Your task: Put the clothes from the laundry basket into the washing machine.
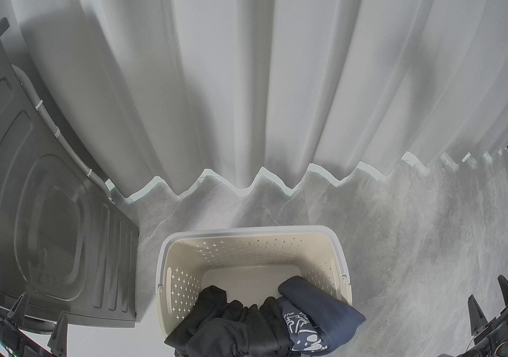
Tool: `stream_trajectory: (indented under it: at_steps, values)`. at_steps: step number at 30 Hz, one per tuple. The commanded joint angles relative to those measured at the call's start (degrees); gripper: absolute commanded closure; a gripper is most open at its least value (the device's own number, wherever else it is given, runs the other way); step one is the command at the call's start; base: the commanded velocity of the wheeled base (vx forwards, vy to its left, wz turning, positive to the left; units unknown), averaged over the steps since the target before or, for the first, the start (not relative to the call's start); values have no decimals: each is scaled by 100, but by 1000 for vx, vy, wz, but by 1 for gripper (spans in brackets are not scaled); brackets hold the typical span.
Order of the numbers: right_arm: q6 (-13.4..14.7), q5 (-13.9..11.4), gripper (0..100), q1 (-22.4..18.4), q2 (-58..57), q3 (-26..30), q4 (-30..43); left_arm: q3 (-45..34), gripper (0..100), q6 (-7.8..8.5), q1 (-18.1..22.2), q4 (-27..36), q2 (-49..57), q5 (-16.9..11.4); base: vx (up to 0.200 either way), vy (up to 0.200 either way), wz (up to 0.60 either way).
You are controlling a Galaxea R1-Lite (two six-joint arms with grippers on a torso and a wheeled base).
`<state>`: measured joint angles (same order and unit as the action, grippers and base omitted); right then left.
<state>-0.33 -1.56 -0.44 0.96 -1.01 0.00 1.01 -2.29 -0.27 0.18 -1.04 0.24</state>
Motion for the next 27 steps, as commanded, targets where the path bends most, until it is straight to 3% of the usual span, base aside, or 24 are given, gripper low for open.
stream_trajectory:
  at_steps: [1, 27]
  values:
    - [-2, -2, 0, 0, -17, 101, 0, -84, 0, 1, 0, -1, 60, 2, -200, 0, 0]
    - [-2, -2, 0, 0, -17, 101, 0, -84, 0, -8, 0, -1, 60, 2, -200, 0, 0]
